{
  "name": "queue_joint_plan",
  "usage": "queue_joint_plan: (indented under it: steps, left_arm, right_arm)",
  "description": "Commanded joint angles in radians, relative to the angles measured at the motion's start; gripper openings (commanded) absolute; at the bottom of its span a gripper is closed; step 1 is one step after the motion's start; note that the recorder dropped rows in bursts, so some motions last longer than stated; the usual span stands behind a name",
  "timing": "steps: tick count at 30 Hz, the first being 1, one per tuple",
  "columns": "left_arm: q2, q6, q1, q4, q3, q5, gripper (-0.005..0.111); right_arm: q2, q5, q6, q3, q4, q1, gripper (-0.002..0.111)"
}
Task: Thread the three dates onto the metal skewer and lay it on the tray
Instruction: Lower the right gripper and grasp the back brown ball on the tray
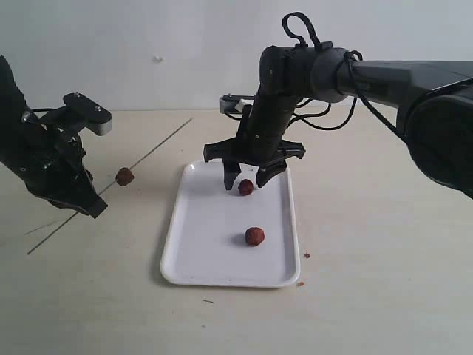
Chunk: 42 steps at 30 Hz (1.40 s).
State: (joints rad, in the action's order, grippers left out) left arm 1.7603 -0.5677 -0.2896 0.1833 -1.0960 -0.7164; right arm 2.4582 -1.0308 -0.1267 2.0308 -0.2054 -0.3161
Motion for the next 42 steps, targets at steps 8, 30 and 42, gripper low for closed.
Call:
queue_joint_plan:
  steps: [8, 30, 42]
  left_arm:
    - [-0.002, 0.006, 0.002, 0.047, -0.009, 0.022, 0.0]
    - [-0.002, 0.004, 0.002, 0.073, -0.009, 0.033, 0.0]
    - [-0.002, 0.004, 0.002, 0.082, -0.009, 0.033, 0.0]
  right_arm:
    - [-0.001, -0.031, 0.019, 0.009, 0.003, 0.001, 0.049]
    - [-0.001, -0.02, 0.029, 0.009, 0.043, 0.001, 0.04]
    - [-0.001, -0.052, 0.029, 0.009, -0.012, 0.001, 0.036]
